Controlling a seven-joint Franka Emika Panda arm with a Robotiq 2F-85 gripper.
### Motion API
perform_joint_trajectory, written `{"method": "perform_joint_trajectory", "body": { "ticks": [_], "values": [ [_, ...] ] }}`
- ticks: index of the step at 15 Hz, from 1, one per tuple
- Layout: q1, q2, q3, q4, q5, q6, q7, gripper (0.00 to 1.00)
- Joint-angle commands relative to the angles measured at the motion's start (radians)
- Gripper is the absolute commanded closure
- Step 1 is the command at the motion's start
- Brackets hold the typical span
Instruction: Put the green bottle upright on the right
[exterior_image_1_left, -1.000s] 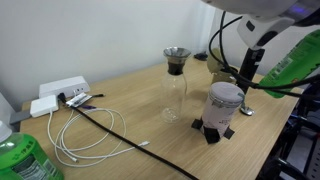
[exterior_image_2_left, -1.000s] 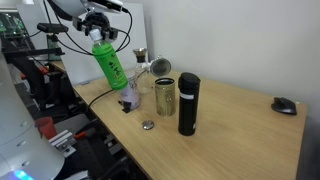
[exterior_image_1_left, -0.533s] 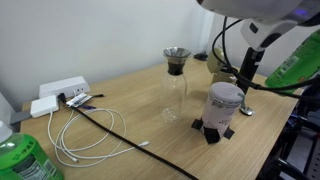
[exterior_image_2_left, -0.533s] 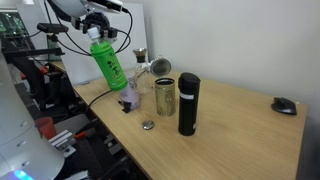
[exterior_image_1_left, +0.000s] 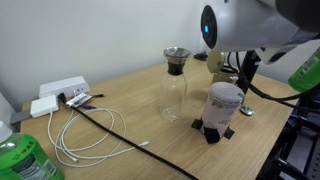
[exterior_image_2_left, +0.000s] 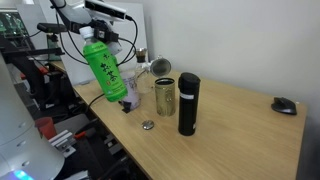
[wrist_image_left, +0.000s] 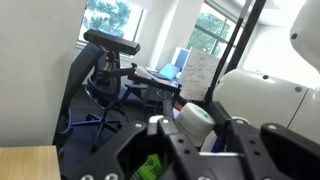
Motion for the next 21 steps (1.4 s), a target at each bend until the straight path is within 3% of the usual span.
{"method": "perform_joint_trajectory", "body": {
  "ticks": [1,4,11,17,18,21],
  "values": [
    [-0.05,0.045,-0.018,0.012,0.045,-0.007,0.12,0.84],
    [-0.09,0.073,-0.041,0.021,0.097,-0.002,0.195,0.84],
    [-0.148,0.083,-0.07,0.018,0.206,0.004,0.239,0.84],
    [-0.17,0.079,-0.095,0.017,0.223,0.052,0.3,0.84],
    [-0.162,0.082,-0.085,0.012,0.202,0.024,0.27,0.59],
    [-0.165,0.082,-0.088,0.014,0.202,0.036,0.281,0.59]
  ]
}}
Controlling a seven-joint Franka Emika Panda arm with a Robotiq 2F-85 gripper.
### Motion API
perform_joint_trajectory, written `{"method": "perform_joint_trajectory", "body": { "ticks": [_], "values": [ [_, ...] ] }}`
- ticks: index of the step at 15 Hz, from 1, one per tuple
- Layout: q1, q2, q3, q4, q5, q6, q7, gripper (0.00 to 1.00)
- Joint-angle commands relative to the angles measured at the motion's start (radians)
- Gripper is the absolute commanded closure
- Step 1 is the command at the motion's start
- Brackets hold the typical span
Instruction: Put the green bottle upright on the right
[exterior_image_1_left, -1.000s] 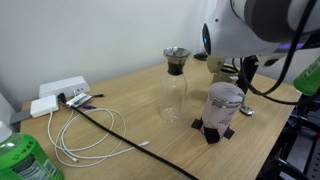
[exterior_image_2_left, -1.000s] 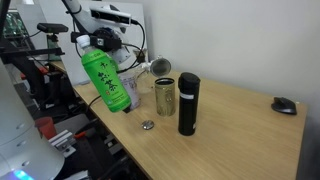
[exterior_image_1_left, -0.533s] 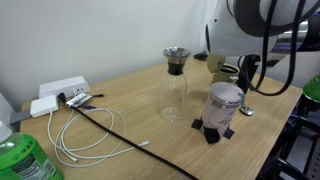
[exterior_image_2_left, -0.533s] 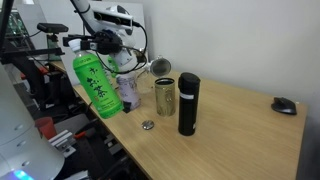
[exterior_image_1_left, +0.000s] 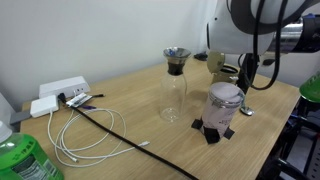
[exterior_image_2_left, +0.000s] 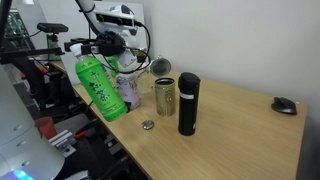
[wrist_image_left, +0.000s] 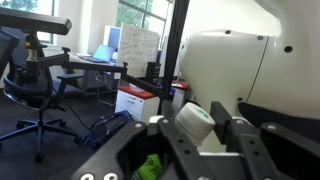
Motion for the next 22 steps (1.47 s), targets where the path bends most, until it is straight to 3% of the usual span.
{"method": "perform_joint_trajectory", "body": {
  "ticks": [1,3,4,16,22],
  "values": [
    [-0.009,0.002,0.009,0.002,0.001,-0.002,0.003,0.59],
    [-0.009,0.002,0.009,0.002,0.001,-0.001,0.004,0.59],
    [-0.009,0.002,0.009,0.002,0.001,-0.001,0.004,0.84],
    [-0.151,0.121,-0.057,0.084,-0.044,0.101,-0.242,0.84],
    [-0.175,0.213,-0.058,0.123,-0.054,0.15,-0.293,0.84]
  ]
}}
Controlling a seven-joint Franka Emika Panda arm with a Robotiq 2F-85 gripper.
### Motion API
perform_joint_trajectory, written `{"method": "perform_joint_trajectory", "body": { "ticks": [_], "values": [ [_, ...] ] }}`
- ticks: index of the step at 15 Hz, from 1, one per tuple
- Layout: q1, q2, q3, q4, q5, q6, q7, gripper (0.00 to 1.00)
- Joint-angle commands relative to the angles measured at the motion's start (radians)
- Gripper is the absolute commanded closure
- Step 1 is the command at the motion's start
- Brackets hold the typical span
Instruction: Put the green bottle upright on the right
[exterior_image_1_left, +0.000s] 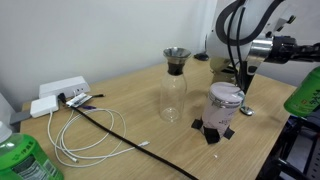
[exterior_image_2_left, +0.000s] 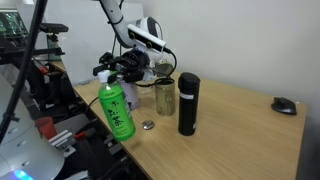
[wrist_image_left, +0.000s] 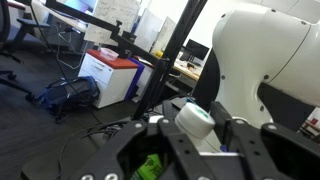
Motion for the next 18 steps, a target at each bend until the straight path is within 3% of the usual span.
{"method": "perform_joint_trajectory", "body": {
  "ticks": [1,10,18],
  "values": [
    [-0.015,0.057,0.011,0.028,-0.009,0.013,-0.042,0.84],
    [-0.025,0.136,0.015,0.046,-0.008,0.031,-0.039,0.84],
    [-0.017,0.151,0.006,0.059,-0.024,0.115,-0.001,0.84]
  ]
}}
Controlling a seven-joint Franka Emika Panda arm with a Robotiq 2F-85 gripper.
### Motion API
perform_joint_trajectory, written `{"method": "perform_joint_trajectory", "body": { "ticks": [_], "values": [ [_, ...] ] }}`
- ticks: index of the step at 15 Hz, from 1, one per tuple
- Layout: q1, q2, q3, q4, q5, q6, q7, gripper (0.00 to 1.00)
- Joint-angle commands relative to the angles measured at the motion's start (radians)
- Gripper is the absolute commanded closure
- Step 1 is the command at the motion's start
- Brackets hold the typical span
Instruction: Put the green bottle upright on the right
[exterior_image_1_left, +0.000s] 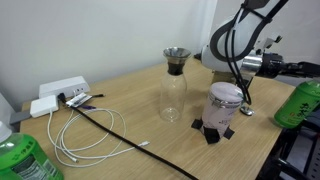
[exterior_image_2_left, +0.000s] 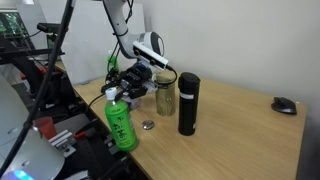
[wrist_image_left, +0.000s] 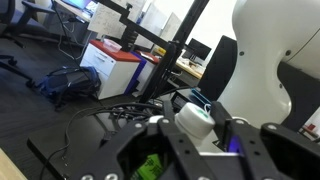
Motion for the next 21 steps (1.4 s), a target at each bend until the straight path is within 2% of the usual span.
{"method": "perform_joint_trajectory", "body": {
  "ticks": [1,21],
  "values": [
    [-0.012,0.026,0.004,0.024,-0.02,0.026,0.014,0.84],
    [-0.006,0.082,-0.002,0.107,-0.051,0.006,0.06,0.84]
  ]
}}
